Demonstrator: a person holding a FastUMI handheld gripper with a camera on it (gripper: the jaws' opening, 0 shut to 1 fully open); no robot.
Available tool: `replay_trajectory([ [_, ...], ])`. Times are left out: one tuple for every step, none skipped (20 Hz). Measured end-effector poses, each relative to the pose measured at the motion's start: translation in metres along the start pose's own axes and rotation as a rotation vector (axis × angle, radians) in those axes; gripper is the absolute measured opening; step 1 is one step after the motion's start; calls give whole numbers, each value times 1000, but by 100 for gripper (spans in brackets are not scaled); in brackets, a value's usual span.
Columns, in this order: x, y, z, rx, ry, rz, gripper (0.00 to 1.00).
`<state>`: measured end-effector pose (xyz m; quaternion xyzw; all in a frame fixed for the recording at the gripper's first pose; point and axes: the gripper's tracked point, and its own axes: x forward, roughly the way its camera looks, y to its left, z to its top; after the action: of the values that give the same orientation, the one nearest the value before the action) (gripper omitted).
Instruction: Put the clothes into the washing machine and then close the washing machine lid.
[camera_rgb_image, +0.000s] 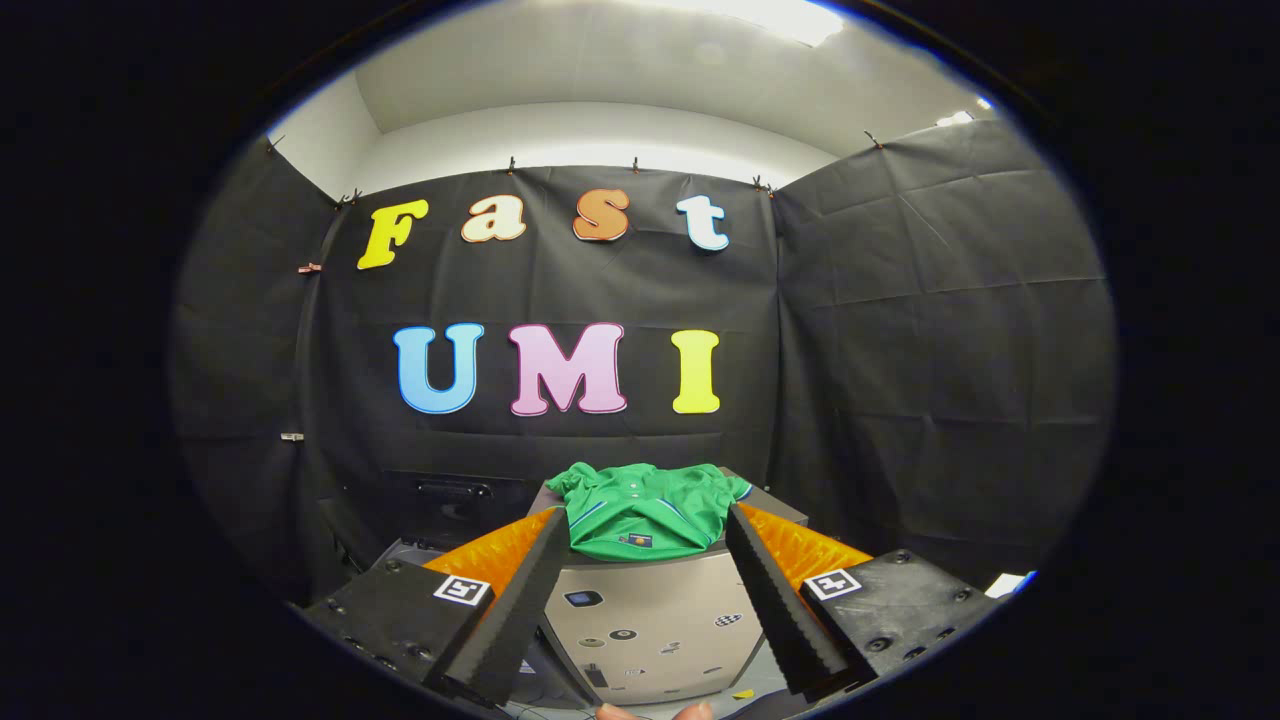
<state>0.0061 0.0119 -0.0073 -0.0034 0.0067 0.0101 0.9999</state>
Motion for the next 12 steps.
replay_trajectory([
  [5,-1,0,-1,6,-3,98],
  [10,-3,1,-1,7,-7,98],
  [16,-3,3,1,7,-11,98],
  [22,-2,6,3,7,-5,98],
  [31,1,6,3,12,5,98],
  [38,3,6,2,20,17,98],
  [47,4,7,4,29,29,98],
  [57,6,6,8,43,40,98],
  [68,8,6,10,56,52,98],
  [78,11,6,11,70,63,98],
  [89,13,1,8,93,73,98],
  [101,17,-4,3,117,89,98],
])
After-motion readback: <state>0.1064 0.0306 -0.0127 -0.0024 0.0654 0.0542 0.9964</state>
